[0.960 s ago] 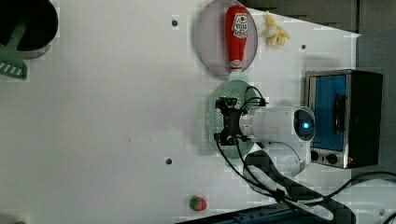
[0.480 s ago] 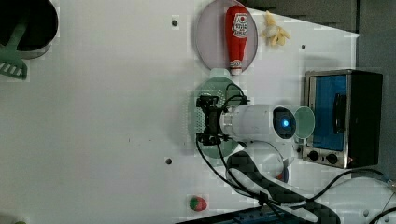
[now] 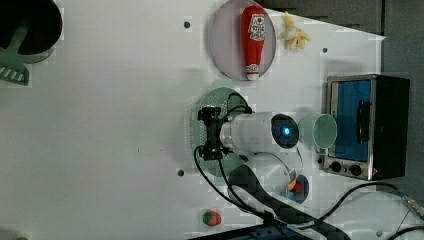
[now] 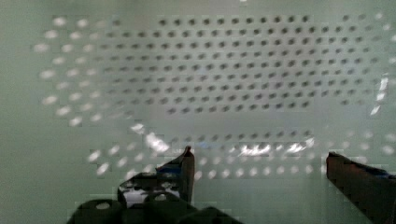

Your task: Drag strainer right to left.

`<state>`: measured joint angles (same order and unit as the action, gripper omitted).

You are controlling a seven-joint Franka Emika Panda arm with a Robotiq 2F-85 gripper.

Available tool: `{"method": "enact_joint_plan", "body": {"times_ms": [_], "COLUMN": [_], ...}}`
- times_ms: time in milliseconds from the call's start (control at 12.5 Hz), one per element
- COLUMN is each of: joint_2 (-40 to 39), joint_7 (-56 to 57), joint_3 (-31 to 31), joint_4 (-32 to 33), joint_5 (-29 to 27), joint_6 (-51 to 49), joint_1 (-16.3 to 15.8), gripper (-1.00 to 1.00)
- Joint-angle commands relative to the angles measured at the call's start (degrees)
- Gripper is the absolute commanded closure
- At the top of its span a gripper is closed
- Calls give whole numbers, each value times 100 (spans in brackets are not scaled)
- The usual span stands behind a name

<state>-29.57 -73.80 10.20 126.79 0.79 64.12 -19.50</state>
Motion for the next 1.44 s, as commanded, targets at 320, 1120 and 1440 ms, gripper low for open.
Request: {"method": "enact_joint_plan", "body": {"times_ms": [320, 1120, 1440], "joint_2": [-489, -763, 74], "joint_7": [-971, -1157, 117], "joint_3": [70, 60, -50], "joint_4": [-980, -1605, -1593], "joint_5": [-69, -71, -66], "joint_6": [-114, -218, -1457], "joint_1": [-618, -1009, -893], "gripper": [-100, -100, -100]}}
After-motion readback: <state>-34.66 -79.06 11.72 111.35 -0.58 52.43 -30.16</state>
